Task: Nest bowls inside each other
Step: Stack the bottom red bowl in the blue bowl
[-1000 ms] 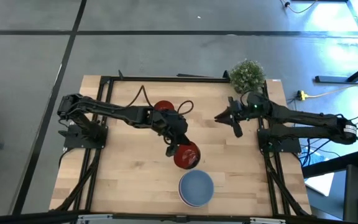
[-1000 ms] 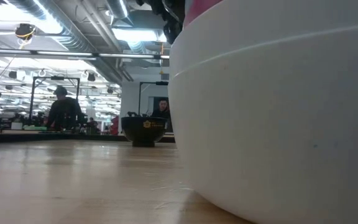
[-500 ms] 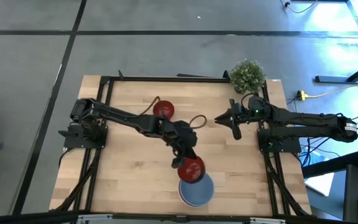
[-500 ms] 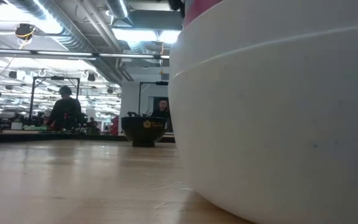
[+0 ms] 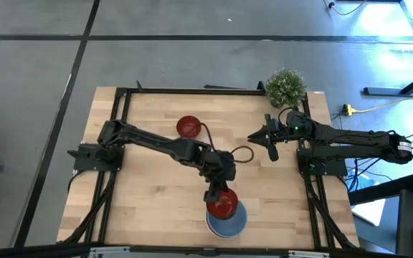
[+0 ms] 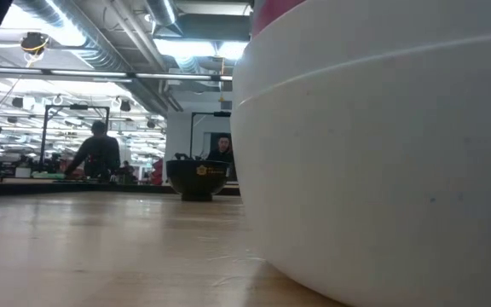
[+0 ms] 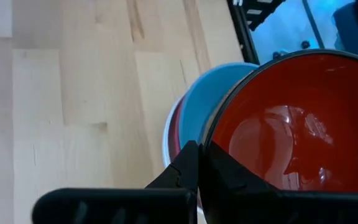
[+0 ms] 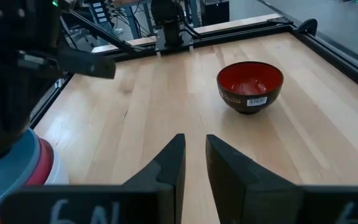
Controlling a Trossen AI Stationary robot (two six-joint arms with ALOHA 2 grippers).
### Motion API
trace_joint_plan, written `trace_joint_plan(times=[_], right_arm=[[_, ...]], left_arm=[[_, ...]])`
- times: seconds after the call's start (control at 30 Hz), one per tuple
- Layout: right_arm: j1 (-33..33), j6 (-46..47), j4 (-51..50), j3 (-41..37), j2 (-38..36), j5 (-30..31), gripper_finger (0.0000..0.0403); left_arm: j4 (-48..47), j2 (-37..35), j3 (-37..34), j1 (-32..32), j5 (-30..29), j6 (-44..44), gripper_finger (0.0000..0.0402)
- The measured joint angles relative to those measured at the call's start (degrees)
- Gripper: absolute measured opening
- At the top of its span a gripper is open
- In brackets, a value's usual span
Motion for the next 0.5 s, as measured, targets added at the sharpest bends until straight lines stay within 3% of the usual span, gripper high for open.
trace_joint_plan(times=[0.5], right_arm=[[-0.02, 0.57, -0.01, 0.01, 0.04, -0.11, 0.0065]], left_arm=[[-1.5, 0.05, 0.95, -2.61, -4.06, -3.55, 0.0001]])
